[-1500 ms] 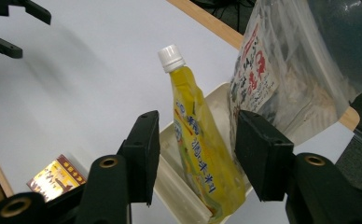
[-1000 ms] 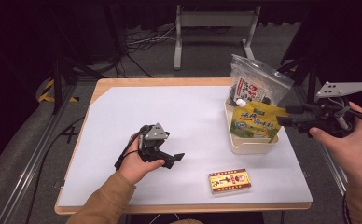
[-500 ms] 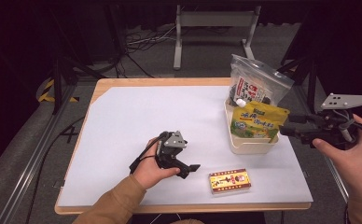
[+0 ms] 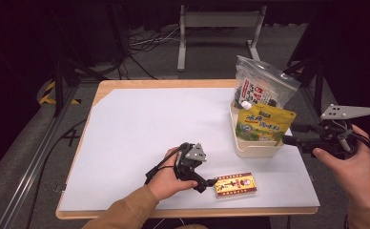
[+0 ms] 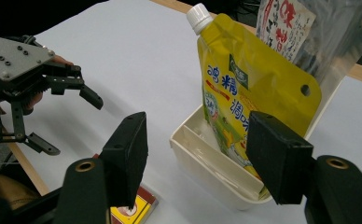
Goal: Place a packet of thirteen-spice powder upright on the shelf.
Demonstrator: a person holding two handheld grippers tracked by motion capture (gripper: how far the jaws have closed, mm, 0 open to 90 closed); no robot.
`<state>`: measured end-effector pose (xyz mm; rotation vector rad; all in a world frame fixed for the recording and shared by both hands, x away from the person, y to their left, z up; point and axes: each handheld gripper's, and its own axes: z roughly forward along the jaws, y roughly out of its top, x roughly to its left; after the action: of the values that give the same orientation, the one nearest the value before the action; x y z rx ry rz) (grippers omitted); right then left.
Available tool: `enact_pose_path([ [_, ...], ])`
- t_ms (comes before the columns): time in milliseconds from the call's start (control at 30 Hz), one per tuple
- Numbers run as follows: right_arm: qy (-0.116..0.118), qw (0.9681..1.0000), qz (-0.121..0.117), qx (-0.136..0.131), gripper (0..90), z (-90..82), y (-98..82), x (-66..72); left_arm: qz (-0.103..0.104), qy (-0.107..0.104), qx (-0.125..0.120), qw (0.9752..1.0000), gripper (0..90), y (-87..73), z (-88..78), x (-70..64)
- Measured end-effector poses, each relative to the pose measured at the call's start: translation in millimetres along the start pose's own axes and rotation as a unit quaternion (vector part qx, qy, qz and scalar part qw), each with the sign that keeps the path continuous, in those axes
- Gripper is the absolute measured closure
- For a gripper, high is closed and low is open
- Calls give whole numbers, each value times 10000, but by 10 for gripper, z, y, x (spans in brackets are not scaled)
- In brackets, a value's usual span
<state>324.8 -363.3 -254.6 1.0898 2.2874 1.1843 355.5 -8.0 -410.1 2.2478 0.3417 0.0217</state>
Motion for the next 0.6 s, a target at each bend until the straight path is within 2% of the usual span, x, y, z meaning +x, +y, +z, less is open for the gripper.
enact_pose_path([
  [233,26,10000,59,54,393,45,-40,-11,62,-106,114,9999,59,35,93,-56],
  [333,30,9999,85,85,392,62,-49,-7,156,-184,171,9996,60,60,175,-86],
  [600,33,9999,109,121,389,89,-73,-36,242,-317,441,9982,61,68,334,-110],
])
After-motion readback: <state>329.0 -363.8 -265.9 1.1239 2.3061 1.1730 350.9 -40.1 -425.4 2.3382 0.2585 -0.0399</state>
